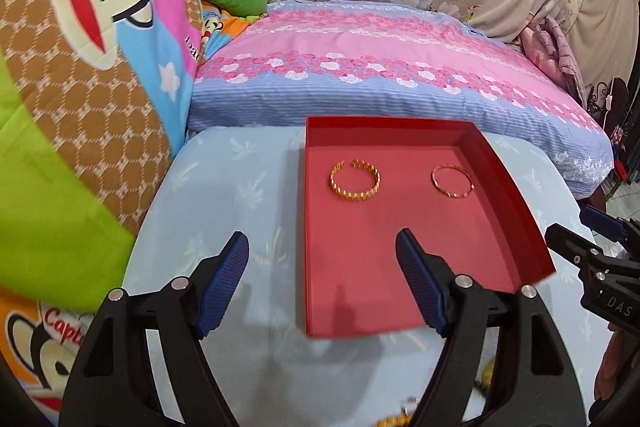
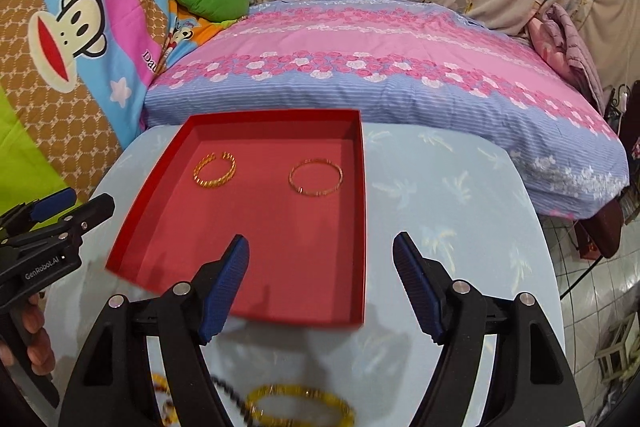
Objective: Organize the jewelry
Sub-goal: 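Withdraw both open tools from the box back toward the remaining bracelets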
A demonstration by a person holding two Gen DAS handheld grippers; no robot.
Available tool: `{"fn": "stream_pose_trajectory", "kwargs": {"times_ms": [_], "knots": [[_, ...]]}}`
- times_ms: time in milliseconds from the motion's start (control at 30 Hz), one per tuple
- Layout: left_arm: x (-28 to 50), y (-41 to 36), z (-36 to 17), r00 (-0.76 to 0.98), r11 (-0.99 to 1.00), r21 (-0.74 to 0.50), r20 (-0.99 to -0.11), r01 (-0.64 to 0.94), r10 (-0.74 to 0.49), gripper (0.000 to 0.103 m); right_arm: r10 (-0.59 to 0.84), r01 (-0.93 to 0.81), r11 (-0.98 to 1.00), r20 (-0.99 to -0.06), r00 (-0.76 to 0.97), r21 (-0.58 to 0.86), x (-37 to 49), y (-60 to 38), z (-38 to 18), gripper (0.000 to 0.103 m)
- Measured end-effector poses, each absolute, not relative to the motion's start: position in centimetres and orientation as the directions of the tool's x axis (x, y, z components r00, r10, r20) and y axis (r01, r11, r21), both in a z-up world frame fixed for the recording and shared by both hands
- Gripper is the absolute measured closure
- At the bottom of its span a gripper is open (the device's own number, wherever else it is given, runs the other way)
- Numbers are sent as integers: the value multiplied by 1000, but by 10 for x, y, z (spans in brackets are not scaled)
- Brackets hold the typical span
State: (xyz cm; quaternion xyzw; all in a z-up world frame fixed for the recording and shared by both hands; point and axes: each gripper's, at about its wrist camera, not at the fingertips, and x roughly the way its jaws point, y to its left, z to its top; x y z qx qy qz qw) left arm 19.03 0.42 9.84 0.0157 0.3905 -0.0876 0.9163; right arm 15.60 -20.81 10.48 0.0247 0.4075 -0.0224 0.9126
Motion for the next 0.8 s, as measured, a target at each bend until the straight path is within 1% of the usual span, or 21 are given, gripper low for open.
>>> {"fn": "stream_pose_trajectory", "kwargs": {"times_ms": [200, 433, 567, 800], "knots": [[148, 12, 90, 663, 985, -47, -734, 168, -148, 31, -24, 68, 997, -763, 645, 26, 112, -206, 95, 32], [104, 10, 62, 622, 982, -25, -770, 188, -139, 31, -17, 85, 995, -798, 603, 43, 70, -205, 72, 32], [81, 10, 47, 594, 979, -46, -789, 201, -159, 31, -40, 87, 996, -810, 586, 13, 47, -202, 57, 32], [54, 11, 21, 544, 980, -50, -826, 191, -148, 31, -25, 105, 994, -839, 543, 39, 15, -202, 35, 32]]}}
